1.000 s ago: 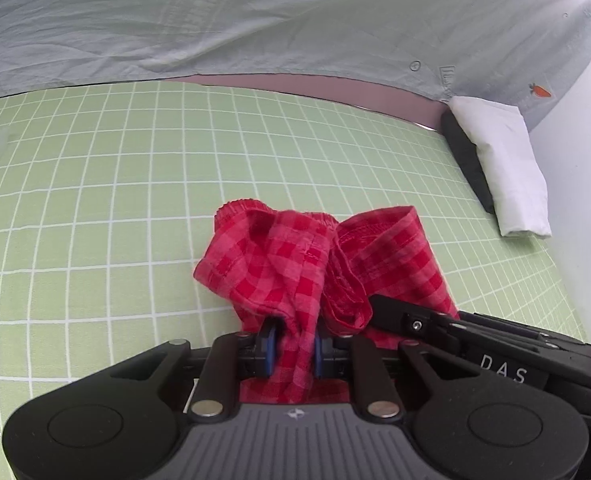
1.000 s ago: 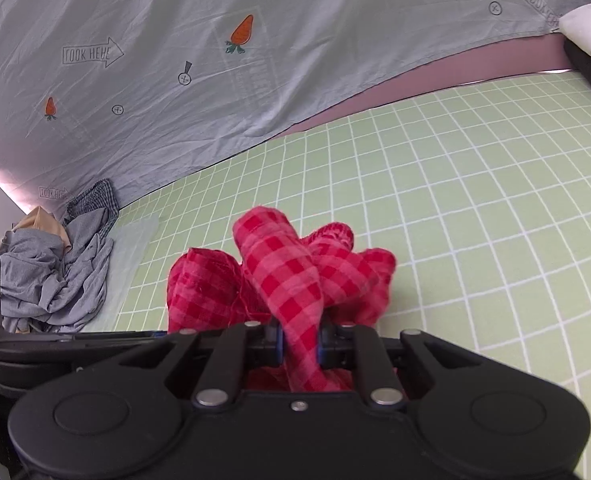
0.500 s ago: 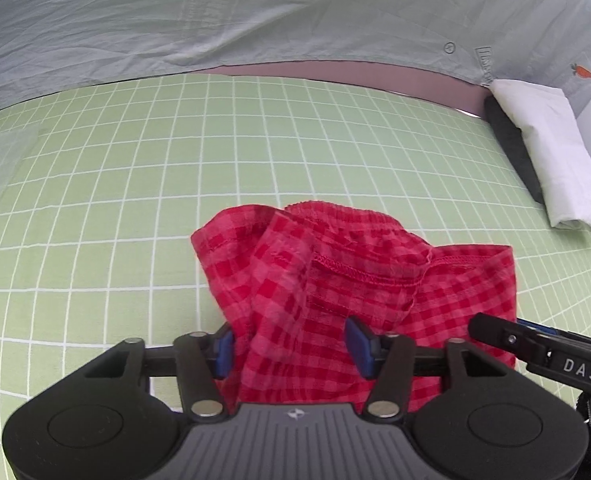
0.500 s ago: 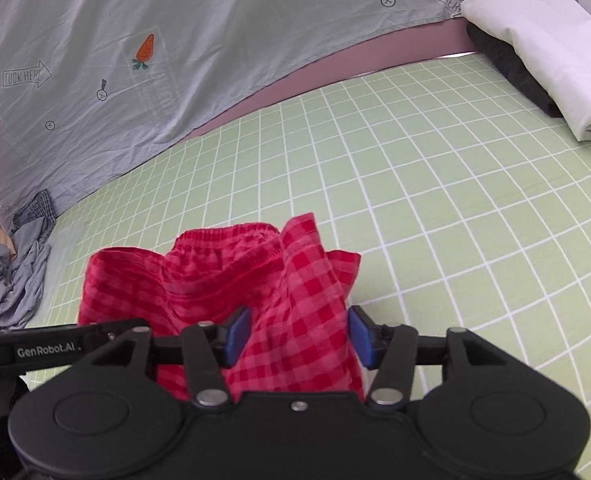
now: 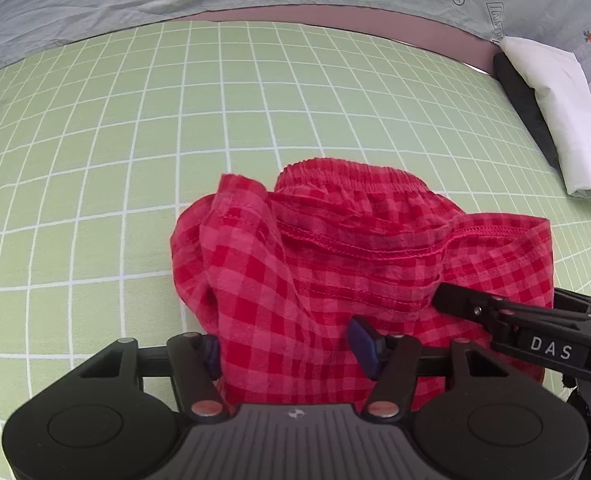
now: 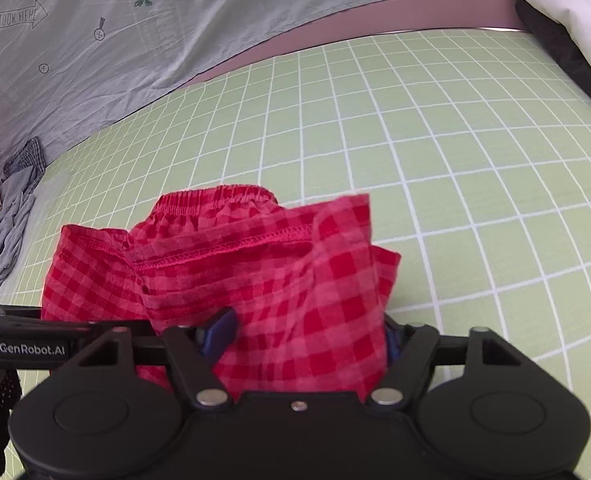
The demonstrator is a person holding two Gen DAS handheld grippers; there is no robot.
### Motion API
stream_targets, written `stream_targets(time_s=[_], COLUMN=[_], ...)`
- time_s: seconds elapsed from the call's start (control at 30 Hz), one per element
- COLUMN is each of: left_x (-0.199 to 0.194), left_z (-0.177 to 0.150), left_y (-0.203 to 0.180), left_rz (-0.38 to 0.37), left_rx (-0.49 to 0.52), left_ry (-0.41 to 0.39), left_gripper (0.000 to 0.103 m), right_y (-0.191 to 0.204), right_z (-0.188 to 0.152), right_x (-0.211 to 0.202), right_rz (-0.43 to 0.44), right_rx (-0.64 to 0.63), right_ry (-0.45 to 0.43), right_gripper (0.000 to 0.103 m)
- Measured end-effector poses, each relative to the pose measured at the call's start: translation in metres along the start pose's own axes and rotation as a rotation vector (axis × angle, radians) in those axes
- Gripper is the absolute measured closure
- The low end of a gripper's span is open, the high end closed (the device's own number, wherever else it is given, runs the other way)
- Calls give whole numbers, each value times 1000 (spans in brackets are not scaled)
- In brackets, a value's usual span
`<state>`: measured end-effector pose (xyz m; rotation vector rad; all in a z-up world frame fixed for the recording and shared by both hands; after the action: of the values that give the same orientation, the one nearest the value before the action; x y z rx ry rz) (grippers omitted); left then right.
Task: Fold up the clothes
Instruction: 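Grasp the folded shorts bundle with both grippers and lift it, then carry the shorts onto the white folded stack and open both grippers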
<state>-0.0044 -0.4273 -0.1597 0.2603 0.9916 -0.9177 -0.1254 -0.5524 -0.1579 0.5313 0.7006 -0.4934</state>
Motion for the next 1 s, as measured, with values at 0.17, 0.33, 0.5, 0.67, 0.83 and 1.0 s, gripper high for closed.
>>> stream_targets(time_s=[0.17, 0.33, 0.5, 0.67, 0.83, 1.0], left_x=[8, 17, 41, 71, 86, 127], left_z=[11, 42, 87, 151, 220, 266], left_y=[-25, -90, -189, -306, -407, -447], left_rz=[-131, -239, -341, -473, -625, -590], left_rx=[-76, -10, 41, 65, 86, 112], left_ry=[35, 29, 0, -64, -164, -253], left_gripper=[90, 92, 92, 92, 92, 82], right_y=[12, -8, -88, -198, -286, -362], right_z=[5, 26, 65, 135, 220, 285], right_x=[7, -12, -52, -92, -126, -128], right_rz=[58, 50, -40, -143, -272, -376], right_rx=[-42, -65, 13, 88, 17, -48], right_ry=[7, -61, -168, -311, -480, -567], right_gripper=[91, 95, 96, 96, 96, 95])
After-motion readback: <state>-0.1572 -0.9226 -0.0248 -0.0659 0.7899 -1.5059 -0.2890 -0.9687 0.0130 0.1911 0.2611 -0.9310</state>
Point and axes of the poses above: each gripper's, at about its wrist camera, not at the fingertips, and x roughly the way its jaws point, y to its left, z to its top, the point moved 5 cm from there along x, roughly the way its jaws point, and after that the axes turned 9 degrees about -y, right-handed, at the moved point
